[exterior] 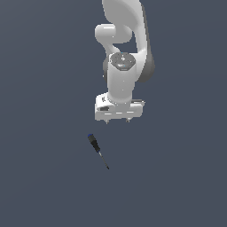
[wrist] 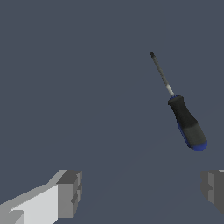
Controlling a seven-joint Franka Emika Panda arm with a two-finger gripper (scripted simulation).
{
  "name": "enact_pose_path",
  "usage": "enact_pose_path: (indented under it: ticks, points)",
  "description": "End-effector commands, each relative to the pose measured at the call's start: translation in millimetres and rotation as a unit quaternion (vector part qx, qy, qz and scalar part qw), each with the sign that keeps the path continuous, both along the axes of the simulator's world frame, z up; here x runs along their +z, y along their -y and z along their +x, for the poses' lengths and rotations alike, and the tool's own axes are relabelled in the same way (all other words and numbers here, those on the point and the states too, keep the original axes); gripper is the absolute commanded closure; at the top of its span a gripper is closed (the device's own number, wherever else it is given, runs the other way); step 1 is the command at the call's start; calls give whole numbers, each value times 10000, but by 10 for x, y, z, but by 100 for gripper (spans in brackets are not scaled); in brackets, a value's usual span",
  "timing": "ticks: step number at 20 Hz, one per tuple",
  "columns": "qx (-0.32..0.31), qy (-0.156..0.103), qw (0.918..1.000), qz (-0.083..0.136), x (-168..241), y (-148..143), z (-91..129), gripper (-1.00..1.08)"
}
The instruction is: Pick up the object and move it to a goal position.
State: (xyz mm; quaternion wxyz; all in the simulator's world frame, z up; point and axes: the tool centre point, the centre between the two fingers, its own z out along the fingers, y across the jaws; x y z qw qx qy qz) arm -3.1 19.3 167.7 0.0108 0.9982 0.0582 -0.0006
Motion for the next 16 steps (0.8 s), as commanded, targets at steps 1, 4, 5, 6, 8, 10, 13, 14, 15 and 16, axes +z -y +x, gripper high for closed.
enact_pose_path:
  ticks: [1, 4, 5, 6, 8, 10, 13, 14, 15, 16]
  points:
    - [0, 0, 10000, 0, 0, 0, 0, -92]
    - [30, -1, 10000, 14, 27, -47, -2, -92]
    - [52, -2, 10000, 25, 48, -82, -4, -92]
    - [80, -4, 10000, 39, 75, -127, -7, -92]
    - [126, -6, 9999, 63, 120, -204, -13, -92]
    - [144, -7, 9999, 73, 140, -237, -17, -92]
    - [140, -7, 9999, 71, 131, -220, -13, -92]
    - [151, -7, 9999, 69, 127, -219, -9, -92]
    - [166, -7, 9998, 69, 122, -214, -2, -92]
    - [185, -8, 9998, 69, 114, -206, 8, -92]
